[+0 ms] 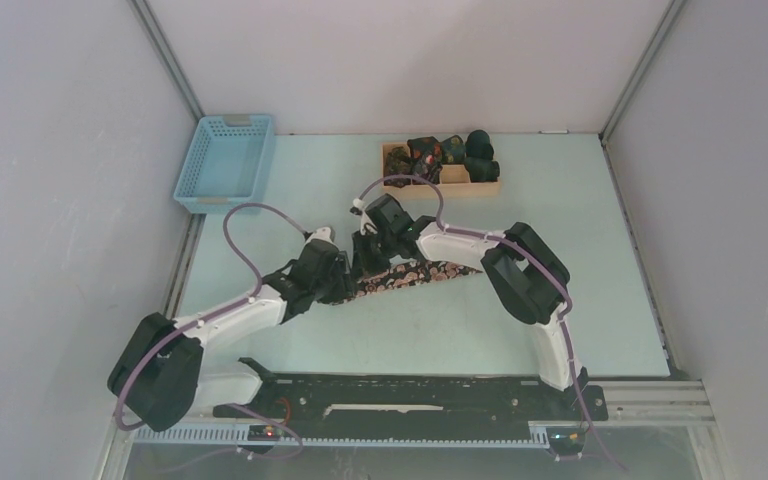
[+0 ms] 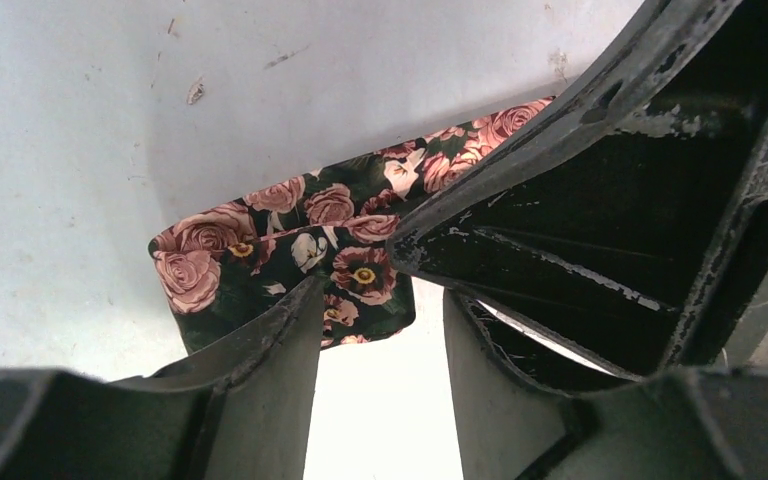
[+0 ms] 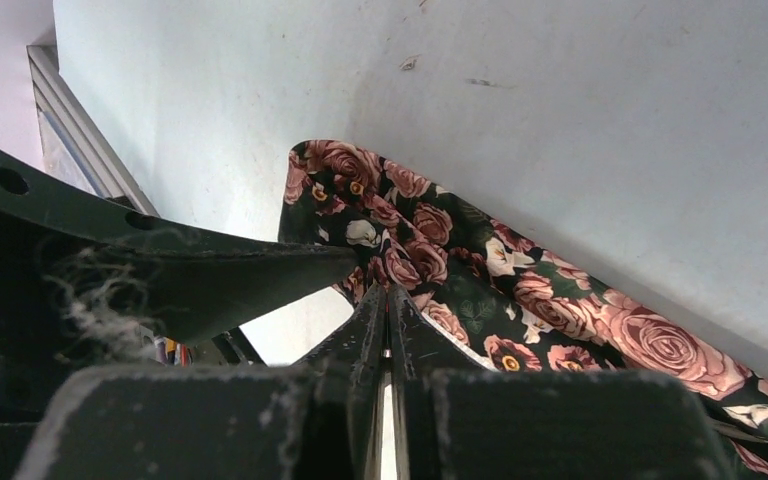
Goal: Roll the ties
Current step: Roll the tie at the center of the board.
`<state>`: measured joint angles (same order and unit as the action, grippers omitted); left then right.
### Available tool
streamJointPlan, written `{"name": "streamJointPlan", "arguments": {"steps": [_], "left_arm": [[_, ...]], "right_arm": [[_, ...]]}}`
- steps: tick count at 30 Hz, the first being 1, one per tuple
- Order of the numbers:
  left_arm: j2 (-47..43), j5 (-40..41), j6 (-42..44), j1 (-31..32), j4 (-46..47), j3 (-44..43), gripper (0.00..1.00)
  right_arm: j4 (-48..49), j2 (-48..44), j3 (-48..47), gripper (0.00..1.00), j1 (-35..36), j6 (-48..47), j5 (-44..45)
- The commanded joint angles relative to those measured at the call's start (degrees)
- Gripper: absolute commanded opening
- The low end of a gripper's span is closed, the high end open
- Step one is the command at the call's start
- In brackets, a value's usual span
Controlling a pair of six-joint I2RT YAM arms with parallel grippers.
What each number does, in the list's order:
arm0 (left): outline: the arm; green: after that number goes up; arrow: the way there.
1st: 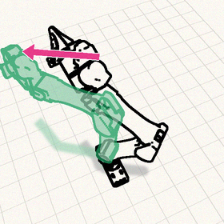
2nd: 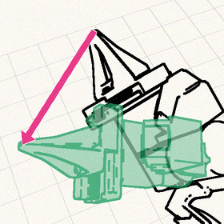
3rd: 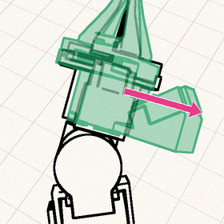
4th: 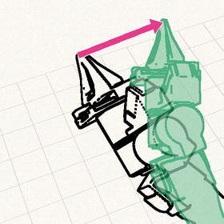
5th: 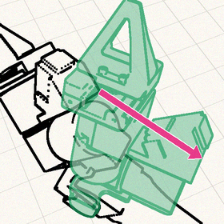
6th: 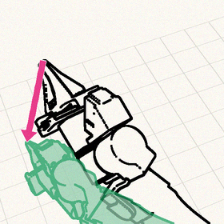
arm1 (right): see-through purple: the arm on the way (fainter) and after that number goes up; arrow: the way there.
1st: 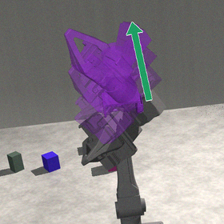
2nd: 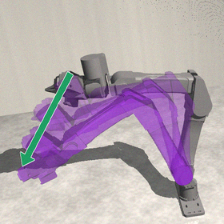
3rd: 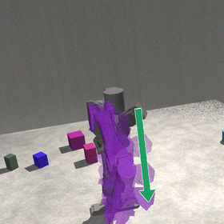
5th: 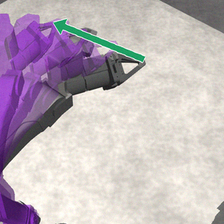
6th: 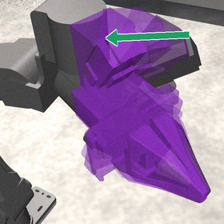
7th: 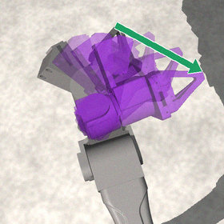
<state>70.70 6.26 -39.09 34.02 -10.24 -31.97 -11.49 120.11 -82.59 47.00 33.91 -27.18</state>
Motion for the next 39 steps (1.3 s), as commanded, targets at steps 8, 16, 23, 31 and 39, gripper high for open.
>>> {"name": "streamJointPlan", "arguments": {"steps": [8,16,23,31,39], "left_arm": [[-6.11,-0.63,-0.87,-0.43,1.47,2.25,0.5],[-8.89,-2.07,-0.81,-1.38,0.69,2.13,0.51],[-12.65,-2.31,-0.25,-3.7,-2.99,1.68,0.51],[-18.51,-1.19,1.29,-8.05,-7.71,4.01,0.51],[-18.7,-3.02,1.53,-12.87,-7.81,7.28,0.56]], "right_arm": [[1.18,-2.21,0.1,0.07,1.41,-0.16,-2.62],[0.46,-3.93,0.67,0.07,1.78,-0.85,-2.44],[-0.32,-4.36,0.84,0.07,2.97,-0.89,-2.46],[-1.41,-4.97,2.8,0.06,4.63,-1.22,-1.74],[-0.57,-3.21,2.77,0.06,4.68,-1.46,-1.79]]}}
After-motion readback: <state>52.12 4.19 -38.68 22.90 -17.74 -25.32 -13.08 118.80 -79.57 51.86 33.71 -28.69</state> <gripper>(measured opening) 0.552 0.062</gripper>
